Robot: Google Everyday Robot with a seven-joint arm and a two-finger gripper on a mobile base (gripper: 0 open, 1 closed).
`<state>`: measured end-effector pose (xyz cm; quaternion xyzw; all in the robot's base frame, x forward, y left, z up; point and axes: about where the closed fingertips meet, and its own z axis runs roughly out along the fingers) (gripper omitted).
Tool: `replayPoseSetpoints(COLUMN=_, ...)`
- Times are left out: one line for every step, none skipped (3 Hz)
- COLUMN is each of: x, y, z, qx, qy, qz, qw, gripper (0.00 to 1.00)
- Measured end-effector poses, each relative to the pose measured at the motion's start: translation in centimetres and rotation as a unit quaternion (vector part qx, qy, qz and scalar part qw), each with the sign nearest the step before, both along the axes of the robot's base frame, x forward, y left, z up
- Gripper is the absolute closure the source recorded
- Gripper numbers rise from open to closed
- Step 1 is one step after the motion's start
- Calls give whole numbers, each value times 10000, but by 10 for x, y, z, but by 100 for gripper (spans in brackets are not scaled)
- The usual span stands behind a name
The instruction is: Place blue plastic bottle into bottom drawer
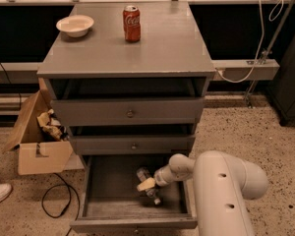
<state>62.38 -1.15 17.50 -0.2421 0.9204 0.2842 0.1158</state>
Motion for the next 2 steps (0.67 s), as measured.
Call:
replayPoseSetpoints(x=-2, y=-25, z=60, qx=260, qy=-434, qz=16, qw=9987, gripper=0)
replayPoseSetpoints(x=-9, y=-53, z=118, qx=528, qy=-838, qz=-13, qw=9951, gripper=0)
